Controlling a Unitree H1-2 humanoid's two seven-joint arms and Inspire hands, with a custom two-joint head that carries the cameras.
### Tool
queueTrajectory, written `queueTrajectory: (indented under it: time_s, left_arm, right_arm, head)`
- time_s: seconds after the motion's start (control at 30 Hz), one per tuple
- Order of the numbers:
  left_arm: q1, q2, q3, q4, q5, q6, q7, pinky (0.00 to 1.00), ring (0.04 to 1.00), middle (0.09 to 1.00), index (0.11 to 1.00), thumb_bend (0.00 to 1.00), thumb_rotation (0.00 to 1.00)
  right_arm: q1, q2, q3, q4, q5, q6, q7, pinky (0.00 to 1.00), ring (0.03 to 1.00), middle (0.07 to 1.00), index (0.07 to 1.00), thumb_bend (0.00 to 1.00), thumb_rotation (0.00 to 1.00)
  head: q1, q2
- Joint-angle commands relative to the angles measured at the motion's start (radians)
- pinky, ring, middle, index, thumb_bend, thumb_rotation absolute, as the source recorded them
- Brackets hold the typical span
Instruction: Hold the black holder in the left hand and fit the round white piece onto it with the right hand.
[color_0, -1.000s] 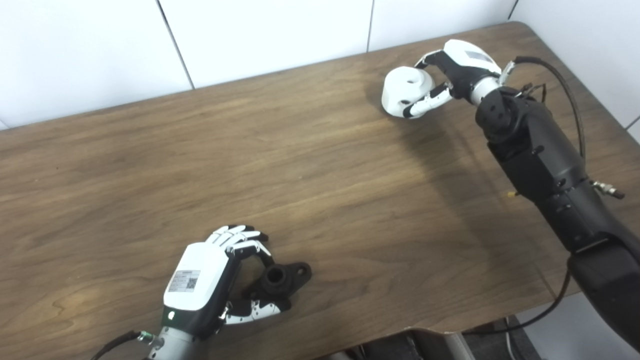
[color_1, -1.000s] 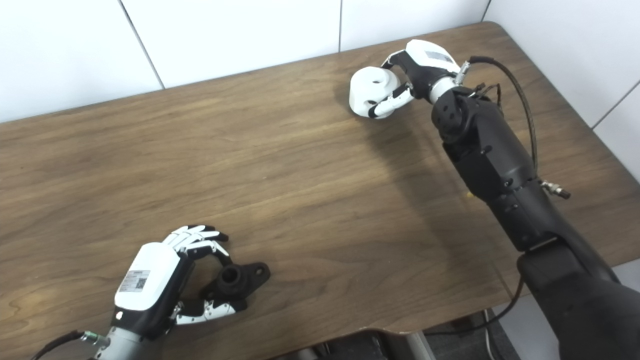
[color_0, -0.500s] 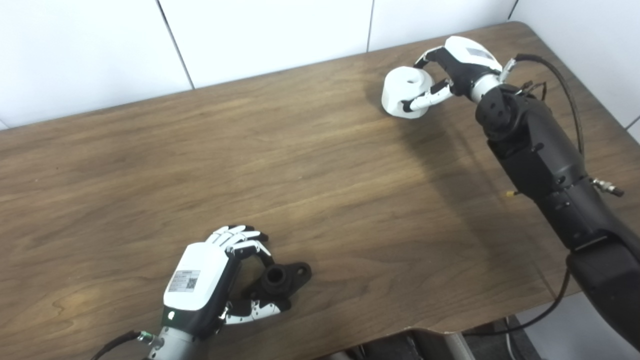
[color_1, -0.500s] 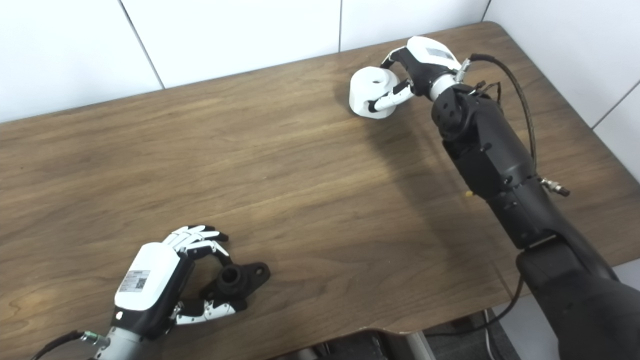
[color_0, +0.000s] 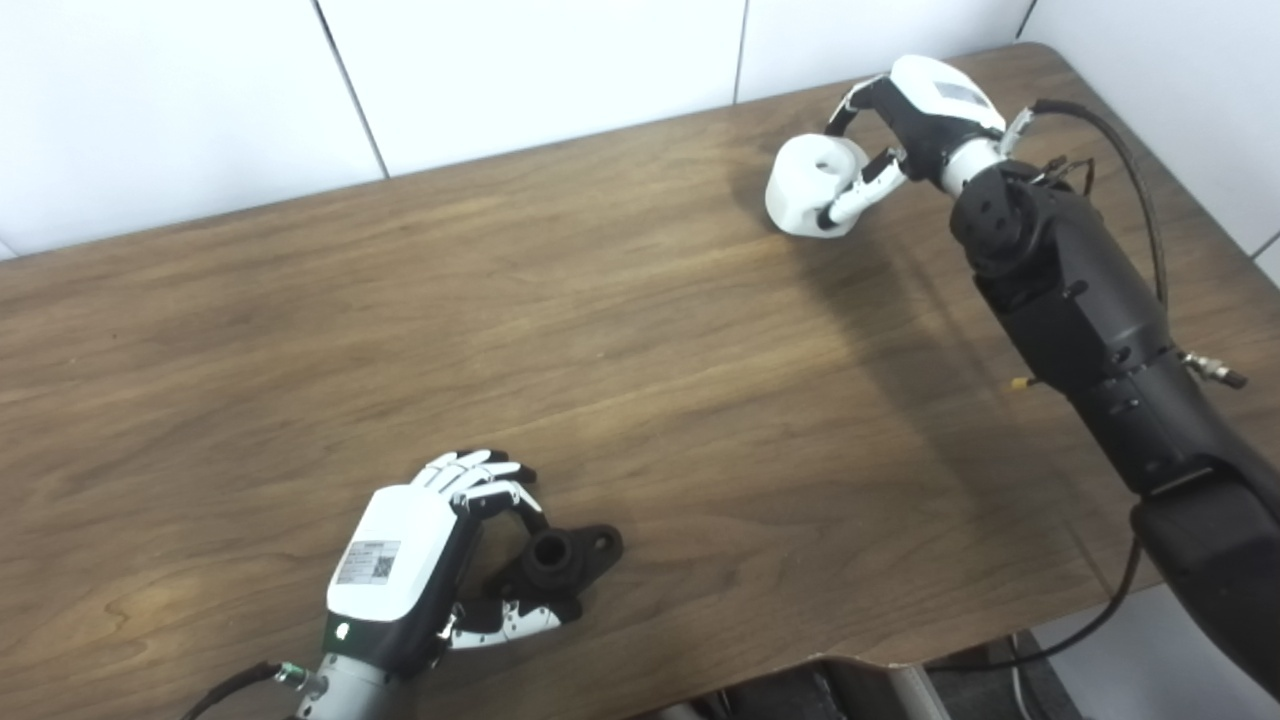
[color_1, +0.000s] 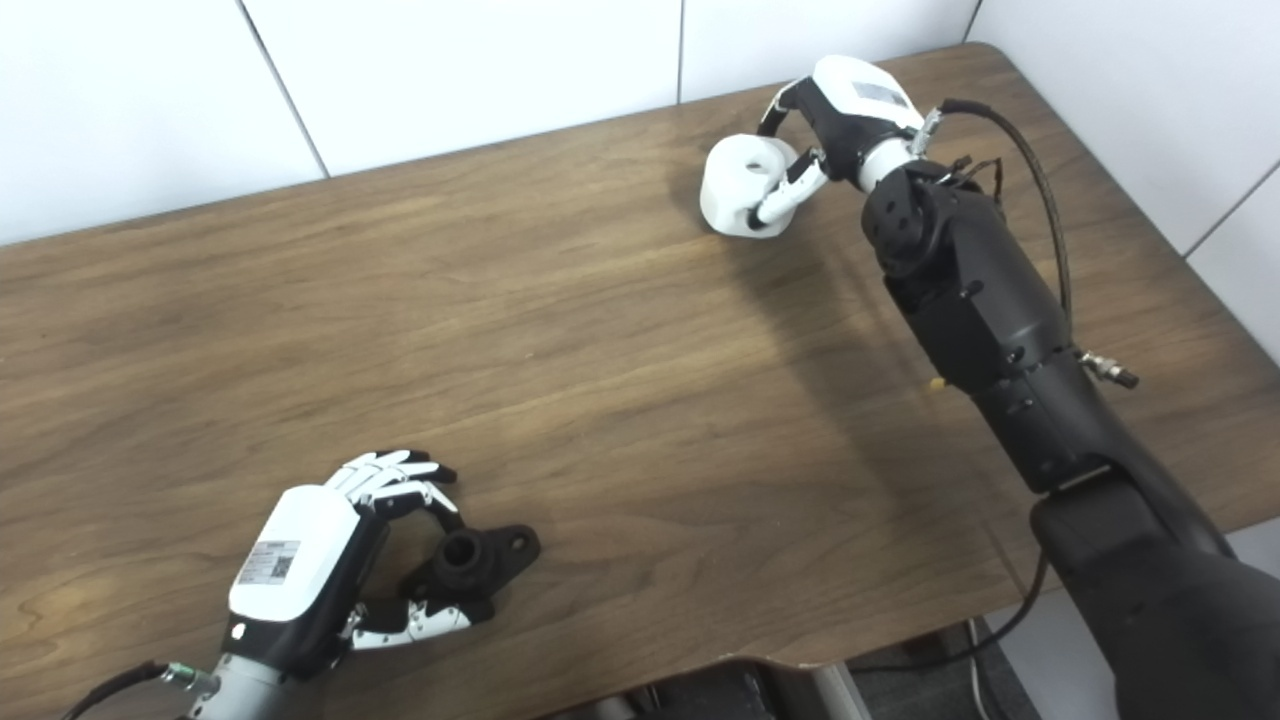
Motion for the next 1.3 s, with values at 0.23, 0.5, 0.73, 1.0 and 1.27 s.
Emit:
queueTrajectory:
  time_s: [0.23, 0.5, 0.73, 1.0, 1.27]
  left_arm:
    - [0.010, 0.012, 0.006, 0.003, 0.017, 0.002, -0.006, 0.87, 0.836, 0.757, 0.486, 0.52, 0.05]
    - [0.010, 0.010, 0.007, 0.003, 0.015, 0.001, -0.002, 0.87, 0.834, 0.756, 0.486, 0.52, 0.05]
    - [0.004, 0.004, 0.003, 0.013, 0.020, 0.004, -0.005, 0.87, 0.835, 0.757, 0.486, 0.52, 0.05]
    - [-0.005, -0.009, -0.009, 0.026, 0.045, 0.020, -0.016, 0.88, 0.839, 0.760, 0.487, 0.52, 0.05]
    - [-0.009, -0.027, -0.021, 0.036, 0.064, 0.026, -0.014, 0.87, 0.841, 0.759, 0.487, 0.52, 0.05]
  right_arm:
    - [-0.019, -0.026, -0.009, -0.014, -0.004, -0.023, -0.038, 0.80, 0.900, 0.837, 0.494, 0.51, 0.15]
    - [-0.014, -0.028, -0.007, -0.002, -0.005, -0.051, -0.061, 0.80, 0.892, 0.822, 0.492, 0.51, 0.15]
    - [-0.003, -0.026, -0.013, -0.038, -0.008, -0.061, -0.088, 0.80, 0.882, 0.797, 0.490, 0.51, 0.15]
    - [0.017, -0.043, -0.006, -0.203, -0.029, -0.050, -0.025, 0.81, 0.892, 0.809, 0.489, 0.51, 0.15]
    - [0.036, -0.047, 0.007, -0.399, -0.072, -0.021, 0.102, 0.80, 0.888, 0.799, 0.488, 0.51, 0.15]
  head:
    - [-0.002, 0.004]
    - [0.001, 0.004]
    - [0.007, -0.007]
    - [0.018, -0.024]
    - [0.047, -0.031]
